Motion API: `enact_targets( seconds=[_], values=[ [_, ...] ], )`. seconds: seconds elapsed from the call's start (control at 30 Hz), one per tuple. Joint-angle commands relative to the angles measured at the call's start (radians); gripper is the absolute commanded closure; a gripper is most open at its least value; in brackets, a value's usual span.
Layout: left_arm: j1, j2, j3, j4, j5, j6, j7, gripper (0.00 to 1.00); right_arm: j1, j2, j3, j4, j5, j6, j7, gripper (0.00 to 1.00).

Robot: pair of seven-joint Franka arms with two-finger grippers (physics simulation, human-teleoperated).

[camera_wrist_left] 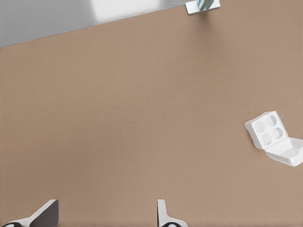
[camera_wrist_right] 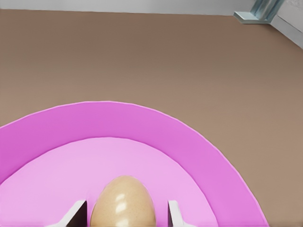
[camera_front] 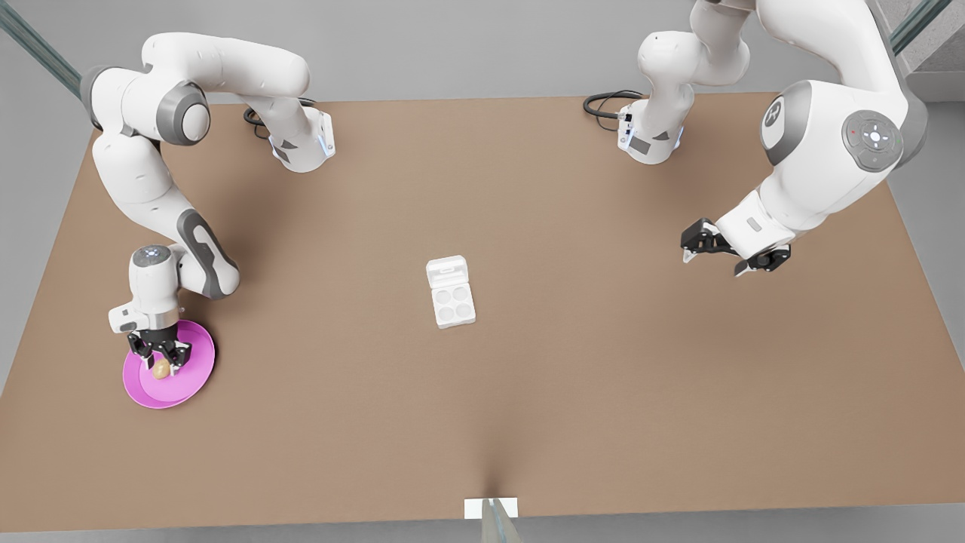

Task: Pack egg into the box and close the box lid

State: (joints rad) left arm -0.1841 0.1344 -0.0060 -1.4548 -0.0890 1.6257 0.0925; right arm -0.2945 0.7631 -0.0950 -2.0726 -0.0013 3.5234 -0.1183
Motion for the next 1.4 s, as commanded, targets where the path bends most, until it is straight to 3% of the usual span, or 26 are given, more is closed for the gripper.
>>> enact_targets(
  seconds=[0.0,0.23,0.3,0.33,1.23,1.37],
  values=[
    [0.000,-0.001,0.000,0.001,0.000,0.000,0.000,0.00,0.000,-0.001,0.000,0.000,0.001,0.000,-0.001,0.29],
    [0.000,-0.004,0.000,0.001,0.000,0.000,0.000,0.00,0.000,-0.002,0.000,-0.001,0.001,0.000,-0.003,0.33],
    [0.000,-0.004,0.000,0.001,0.000,-0.001,0.000,0.00,0.000,-0.004,0.000,-0.003,0.000,0.000,-0.001,0.35],
    [0.000,-0.004,0.000,0.001,0.000,-0.001,0.000,0.00,0.000,-0.005,0.000,-0.003,0.000,0.000,-0.001,0.42],
    [0.000,-0.009,-0.002,0.001,0.000,-0.015,0.000,0.00,-0.003,-0.004,0.001,0.002,-0.003,-0.001,-0.003,0.43],
    [0.000,-0.009,-0.002,0.001,0.002,-0.017,0.000,0.00,-0.003,-0.004,0.001,-0.001,-0.003,-0.001,-0.003,0.48]
  ],
)
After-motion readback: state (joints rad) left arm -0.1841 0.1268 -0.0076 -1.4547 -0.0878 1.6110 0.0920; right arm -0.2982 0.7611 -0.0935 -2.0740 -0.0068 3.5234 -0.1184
